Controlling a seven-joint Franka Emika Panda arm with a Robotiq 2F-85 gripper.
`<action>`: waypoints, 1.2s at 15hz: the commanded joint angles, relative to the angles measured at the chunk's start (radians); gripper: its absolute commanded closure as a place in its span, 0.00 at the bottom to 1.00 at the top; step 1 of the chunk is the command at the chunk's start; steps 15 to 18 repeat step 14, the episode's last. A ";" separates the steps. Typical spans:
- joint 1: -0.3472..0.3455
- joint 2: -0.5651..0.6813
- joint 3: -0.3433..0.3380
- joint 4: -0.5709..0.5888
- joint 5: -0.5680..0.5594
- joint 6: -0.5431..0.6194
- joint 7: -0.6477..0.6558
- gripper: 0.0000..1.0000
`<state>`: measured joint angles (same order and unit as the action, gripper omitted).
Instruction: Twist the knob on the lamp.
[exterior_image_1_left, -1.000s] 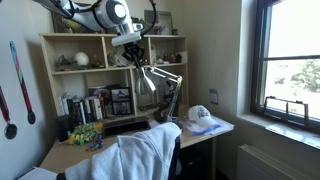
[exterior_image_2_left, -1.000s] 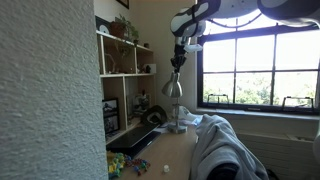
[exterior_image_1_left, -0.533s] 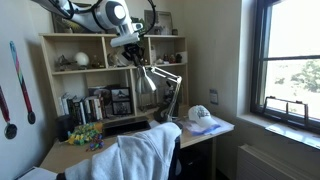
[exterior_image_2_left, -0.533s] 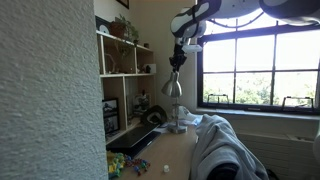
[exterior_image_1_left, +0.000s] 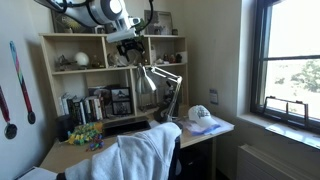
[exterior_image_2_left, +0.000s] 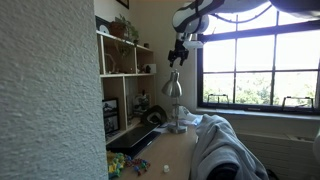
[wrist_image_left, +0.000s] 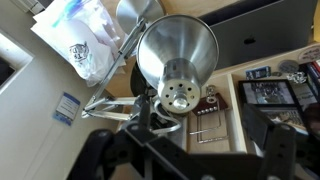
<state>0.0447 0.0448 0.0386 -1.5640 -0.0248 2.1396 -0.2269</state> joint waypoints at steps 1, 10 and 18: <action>0.000 -0.081 0.005 -0.090 0.032 0.021 0.009 0.00; 0.001 -0.166 -0.002 -0.190 0.022 0.035 0.021 0.00; 0.003 -0.190 0.001 -0.225 0.006 0.044 0.031 0.00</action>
